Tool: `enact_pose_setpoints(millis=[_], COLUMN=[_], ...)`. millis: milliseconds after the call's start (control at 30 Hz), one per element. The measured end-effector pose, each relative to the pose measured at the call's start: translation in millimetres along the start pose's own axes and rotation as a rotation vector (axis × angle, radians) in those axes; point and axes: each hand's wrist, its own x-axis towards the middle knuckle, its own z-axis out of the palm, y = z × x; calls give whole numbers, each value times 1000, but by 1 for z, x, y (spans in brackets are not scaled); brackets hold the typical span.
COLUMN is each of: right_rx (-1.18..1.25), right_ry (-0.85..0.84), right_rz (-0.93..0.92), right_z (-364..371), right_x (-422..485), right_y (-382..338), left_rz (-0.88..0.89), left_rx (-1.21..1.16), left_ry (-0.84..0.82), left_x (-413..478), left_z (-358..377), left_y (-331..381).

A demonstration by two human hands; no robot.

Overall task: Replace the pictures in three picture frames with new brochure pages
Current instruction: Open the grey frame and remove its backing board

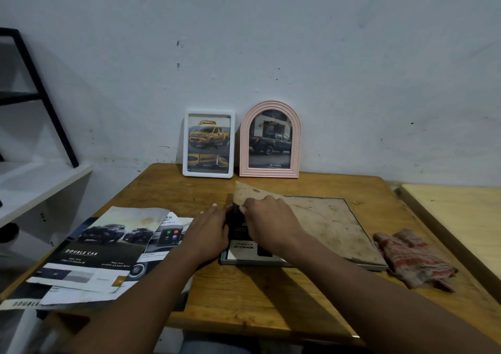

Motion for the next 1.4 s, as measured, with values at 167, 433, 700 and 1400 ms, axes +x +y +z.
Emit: enact_pose_setpoints(millis=[167, 433, 700, 1400], right_rx=[-23, -82, 58, 176], right_ry=[96, 267, 336, -43], right_rz=[20, 63, -75, 710], right_z=[-31, -90, -102, -69], right_x=[10, 19, 17, -34], right_y=[0, 24, 28, 127], left_rz=[41, -5, -246, -547], left_rx=[105, 104, -449, -1387], left_ry=[-96, -150, 56, -59], left_x=[4, 11, 17, 45], left_z=[-9, -18, -58, -94], left_y=[9, -6, -7, 56])
